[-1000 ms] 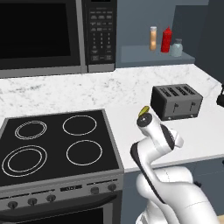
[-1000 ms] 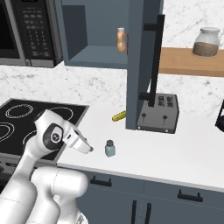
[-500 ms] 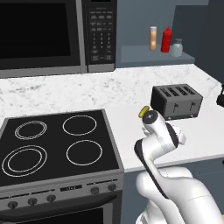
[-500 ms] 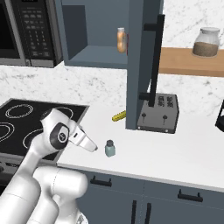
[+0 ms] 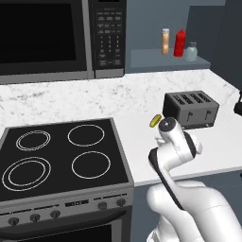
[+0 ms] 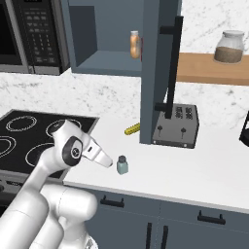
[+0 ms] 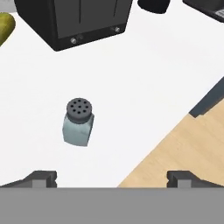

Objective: Put the shaker and condiment bottle from the counter next to their counterparts in the cabinet.

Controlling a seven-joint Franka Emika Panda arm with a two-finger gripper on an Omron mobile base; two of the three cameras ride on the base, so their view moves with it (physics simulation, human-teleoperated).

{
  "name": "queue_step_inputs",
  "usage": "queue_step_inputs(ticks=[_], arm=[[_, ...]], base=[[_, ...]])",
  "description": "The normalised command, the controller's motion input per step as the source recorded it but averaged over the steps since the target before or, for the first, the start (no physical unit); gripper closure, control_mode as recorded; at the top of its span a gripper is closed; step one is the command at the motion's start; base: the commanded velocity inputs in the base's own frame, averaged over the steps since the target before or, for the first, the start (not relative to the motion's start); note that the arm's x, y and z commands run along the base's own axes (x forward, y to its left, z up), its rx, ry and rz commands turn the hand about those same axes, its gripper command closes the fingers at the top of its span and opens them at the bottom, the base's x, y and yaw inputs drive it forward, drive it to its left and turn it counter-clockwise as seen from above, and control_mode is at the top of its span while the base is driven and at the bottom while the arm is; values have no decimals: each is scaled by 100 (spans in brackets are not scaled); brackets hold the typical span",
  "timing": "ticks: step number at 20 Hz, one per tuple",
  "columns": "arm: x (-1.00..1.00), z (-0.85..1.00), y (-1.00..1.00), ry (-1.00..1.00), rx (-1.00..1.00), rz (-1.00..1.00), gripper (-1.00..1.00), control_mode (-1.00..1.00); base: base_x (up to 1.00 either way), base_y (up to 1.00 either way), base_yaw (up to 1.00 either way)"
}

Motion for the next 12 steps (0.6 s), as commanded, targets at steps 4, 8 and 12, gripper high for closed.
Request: queue_step_inputs(ticks=[4, 8, 12], arm=[[12, -43, -2, -2, 0, 4, -100, -100], [20, -51, 0, 0, 0, 0, -100, -100], [21, -40, 0, 0, 0, 0, -100, -100]], base=[[0, 0, 0], [0, 0, 0], [0, 0, 0]])
